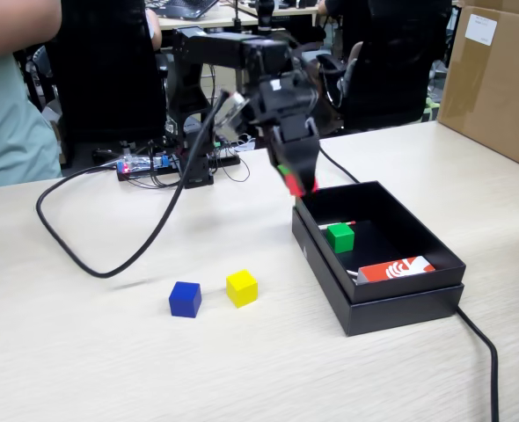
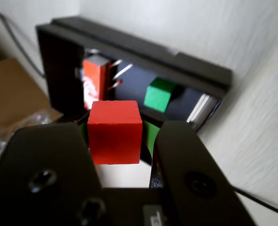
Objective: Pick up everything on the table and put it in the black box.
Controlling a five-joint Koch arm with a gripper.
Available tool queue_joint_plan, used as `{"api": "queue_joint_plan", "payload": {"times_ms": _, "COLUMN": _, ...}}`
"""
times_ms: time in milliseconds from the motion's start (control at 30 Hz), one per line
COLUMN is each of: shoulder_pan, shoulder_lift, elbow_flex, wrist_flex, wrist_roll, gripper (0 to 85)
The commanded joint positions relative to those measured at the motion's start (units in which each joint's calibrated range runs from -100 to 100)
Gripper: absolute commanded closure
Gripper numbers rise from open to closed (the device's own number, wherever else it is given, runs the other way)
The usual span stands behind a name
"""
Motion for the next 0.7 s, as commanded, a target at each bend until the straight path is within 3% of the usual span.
{"api": "queue_joint_plan", "payload": {"times_ms": 0, "shoulder_pan": 2.1, "shoulder_lift": 4.05, "elbow_flex": 10.09, "wrist_flex": -0.3, "wrist_roll": 0.0, "gripper": 81.0}}
{"api": "queue_joint_plan", "payload": {"times_ms": 333, "shoulder_pan": 3.76, "shoulder_lift": 27.58, "elbow_flex": 14.89, "wrist_flex": -0.3, "wrist_roll": 1.17, "gripper": 79.8}}
{"api": "queue_joint_plan", "payload": {"times_ms": 533, "shoulder_pan": 4.2, "shoulder_lift": 31.48, "elbow_flex": 15.71, "wrist_flex": -1.86, "wrist_roll": 1.22, "gripper": 58.4}}
{"api": "queue_joint_plan", "payload": {"times_ms": 667, "shoulder_pan": 4.15, "shoulder_lift": 30.33, "elbow_flex": 15.62, "wrist_flex": -2.46, "wrist_roll": 1.22, "gripper": 57.3}}
